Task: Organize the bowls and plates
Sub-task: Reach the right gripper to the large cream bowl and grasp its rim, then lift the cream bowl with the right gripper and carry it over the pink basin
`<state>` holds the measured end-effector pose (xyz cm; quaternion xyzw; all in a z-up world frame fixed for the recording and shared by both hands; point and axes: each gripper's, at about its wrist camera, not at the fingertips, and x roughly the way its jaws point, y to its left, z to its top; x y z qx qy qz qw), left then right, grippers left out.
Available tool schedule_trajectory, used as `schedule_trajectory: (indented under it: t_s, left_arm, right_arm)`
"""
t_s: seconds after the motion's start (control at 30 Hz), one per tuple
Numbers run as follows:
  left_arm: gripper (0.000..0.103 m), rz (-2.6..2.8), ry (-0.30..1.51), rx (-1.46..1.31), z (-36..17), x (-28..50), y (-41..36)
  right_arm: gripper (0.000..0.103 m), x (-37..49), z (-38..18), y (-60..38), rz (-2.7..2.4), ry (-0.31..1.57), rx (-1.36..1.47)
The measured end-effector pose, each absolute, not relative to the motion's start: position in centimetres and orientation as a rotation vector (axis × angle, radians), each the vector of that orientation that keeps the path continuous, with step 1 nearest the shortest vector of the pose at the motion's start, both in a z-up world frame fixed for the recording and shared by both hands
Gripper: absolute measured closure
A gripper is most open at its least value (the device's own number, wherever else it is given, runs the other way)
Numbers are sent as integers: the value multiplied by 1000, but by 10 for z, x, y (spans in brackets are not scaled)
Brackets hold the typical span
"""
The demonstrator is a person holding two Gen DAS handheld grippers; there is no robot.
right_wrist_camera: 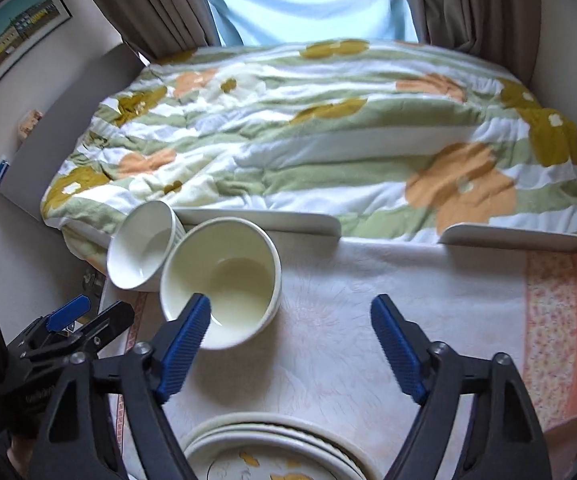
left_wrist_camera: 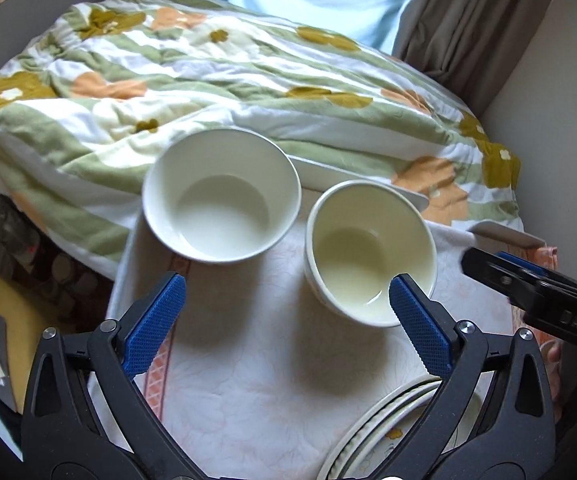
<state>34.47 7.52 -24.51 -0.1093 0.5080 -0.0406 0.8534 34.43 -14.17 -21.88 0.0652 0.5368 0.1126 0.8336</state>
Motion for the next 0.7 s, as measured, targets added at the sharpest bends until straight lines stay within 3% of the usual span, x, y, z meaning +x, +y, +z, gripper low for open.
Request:
schedule_trajectory:
  t_s: [0.1,0.17,0.2,0.23,0.27,0.43,0.53,0.6,0.7]
  left_arm:
    - [6,-132,1101,-270,-259,356,72]
    - [18,-145,1141,-293,-270,365,71]
    - [25,-157,1164,-315,-276,368,71]
    - [43,-165,1185,-331,-282,371,71]
    - [52,-168,1212,-342,-288,374,70]
    - [56,-190,1220,-352,-295,378,64]
    - [70,-196,1229,-354,-299,382,64]
    - [74,-205,1230,-369,-302,385,66]
    - [82,-226,1211,-364,-299,384,65]
  right_arm:
    - [35,355,-236,-135,238,1175,135]
    - [38,360,-245,-133,234,1194,134]
    - [41,362,-249,-133,235,1202,141]
    - [43,365,-253,-132,235,1208,147]
    - [43,367,-255,-131,233,1212,150]
    - [56,373,-265,-124,239,1231,147]
    - [70,376,-271,-119,252,1245,150]
    - [72,377,-273,-116,252,1248,146]
    - [87,378,-276,-113,260,1252,140]
